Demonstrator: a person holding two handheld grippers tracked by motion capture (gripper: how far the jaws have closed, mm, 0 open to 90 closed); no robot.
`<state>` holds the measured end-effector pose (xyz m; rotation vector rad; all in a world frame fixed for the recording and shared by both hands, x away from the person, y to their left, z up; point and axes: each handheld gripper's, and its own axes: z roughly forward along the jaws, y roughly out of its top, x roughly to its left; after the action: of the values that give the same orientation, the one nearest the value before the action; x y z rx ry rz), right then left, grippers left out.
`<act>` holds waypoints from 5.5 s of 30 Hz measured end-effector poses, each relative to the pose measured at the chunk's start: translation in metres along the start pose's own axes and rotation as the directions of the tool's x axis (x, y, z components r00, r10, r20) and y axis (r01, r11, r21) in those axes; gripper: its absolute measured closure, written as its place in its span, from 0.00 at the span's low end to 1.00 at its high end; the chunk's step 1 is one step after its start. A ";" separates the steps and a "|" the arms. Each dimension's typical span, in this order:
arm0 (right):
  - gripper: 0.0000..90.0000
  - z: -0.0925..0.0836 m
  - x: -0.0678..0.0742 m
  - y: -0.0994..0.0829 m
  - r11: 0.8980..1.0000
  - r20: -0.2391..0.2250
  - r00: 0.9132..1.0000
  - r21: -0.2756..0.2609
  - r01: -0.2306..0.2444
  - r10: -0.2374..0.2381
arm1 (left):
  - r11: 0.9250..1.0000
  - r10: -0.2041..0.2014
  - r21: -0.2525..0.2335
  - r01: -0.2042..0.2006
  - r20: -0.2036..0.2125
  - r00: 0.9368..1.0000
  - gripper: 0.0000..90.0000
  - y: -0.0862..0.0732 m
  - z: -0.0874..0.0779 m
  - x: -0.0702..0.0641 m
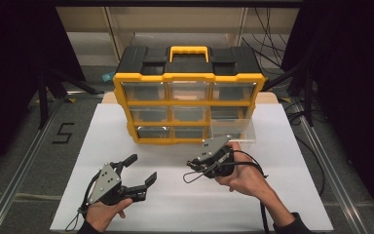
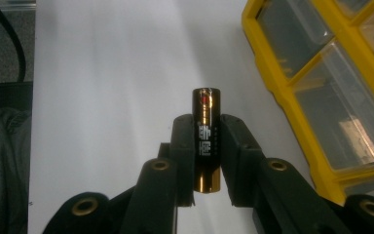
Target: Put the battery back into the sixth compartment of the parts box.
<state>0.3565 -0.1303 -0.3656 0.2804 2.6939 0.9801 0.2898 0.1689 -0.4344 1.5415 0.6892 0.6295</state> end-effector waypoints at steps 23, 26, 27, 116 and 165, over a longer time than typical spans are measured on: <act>0.85 -0.037 -0.010 0.006 0.995 0.069 0.997 -0.098 -0.013 0.020 | 1.000 -0.001 0.000 0.001 0.000 1.000 0.18 0.000 0.000 0.000; 0.85 -0.039 -0.011 0.006 0.994 0.071 0.997 -0.107 -0.016 0.024 | 1.000 -0.001 0.000 0.001 0.000 1.000 0.18 0.000 0.000 0.000; 0.85 -0.041 -0.011 0.006 0.994 0.079 0.997 -0.112 -0.019 0.027 | 1.000 -0.001 0.000 0.001 0.000 1.000 0.18 0.000 0.000 0.000; 0.85 -0.093 -0.060 -0.031 0.965 0.288 0.935 -0.215 -0.148 0.208 | 1.000 -0.001 0.001 0.001 0.002 1.000 0.18 0.000 0.000 0.000; 0.41 -0.094 -0.057 -0.026 0.934 0.310 0.903 -0.291 -0.209 0.299 | 1.000 -0.002 0.000 0.002 0.001 1.000 0.18 0.000 0.000 0.000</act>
<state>0.3790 -0.2218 -0.3031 0.7007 2.2186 1.2023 0.2900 0.1688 -0.4344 1.5406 0.6897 0.6270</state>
